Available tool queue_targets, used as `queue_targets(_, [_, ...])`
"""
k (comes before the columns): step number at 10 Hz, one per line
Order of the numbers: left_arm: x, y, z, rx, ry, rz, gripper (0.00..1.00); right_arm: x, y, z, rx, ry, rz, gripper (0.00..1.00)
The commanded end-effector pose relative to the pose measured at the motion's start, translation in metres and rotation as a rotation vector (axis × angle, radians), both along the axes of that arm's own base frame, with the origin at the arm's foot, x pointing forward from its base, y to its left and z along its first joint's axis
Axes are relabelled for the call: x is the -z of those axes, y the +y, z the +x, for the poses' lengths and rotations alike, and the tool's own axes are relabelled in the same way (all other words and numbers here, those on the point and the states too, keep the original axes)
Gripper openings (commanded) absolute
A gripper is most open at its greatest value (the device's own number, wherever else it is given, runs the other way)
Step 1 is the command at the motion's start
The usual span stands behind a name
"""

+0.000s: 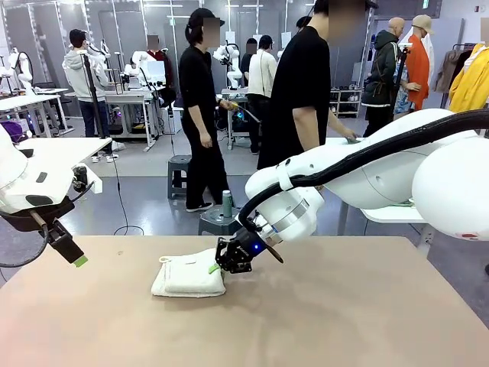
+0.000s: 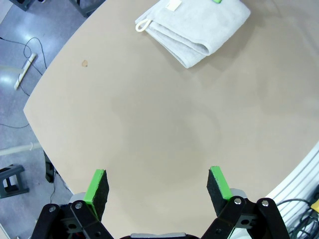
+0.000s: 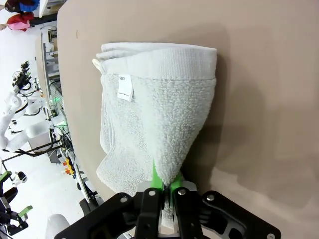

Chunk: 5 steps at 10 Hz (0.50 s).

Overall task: Fold the towels and place them in the basket.
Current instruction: Place the folded Towel with hook on the right side of the table.

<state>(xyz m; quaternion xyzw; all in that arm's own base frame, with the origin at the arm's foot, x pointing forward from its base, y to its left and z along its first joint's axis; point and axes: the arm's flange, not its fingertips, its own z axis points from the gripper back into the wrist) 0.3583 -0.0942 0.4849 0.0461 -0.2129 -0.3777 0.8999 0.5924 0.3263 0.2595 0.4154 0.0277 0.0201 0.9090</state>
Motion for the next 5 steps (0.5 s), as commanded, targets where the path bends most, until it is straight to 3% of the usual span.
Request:
queue_targets(1, [0.002,0.000,0.000,-0.011,0.000,0.012,1.00,0.000,0.000,0.000,0.000,0.000,0.000,0.06])
queue_targets(5, [0.002,0.000,0.000,-0.011,0.000,0.012,1.00,-0.041,-0.083,-0.021,0.030,-0.005,-0.026,0.06])
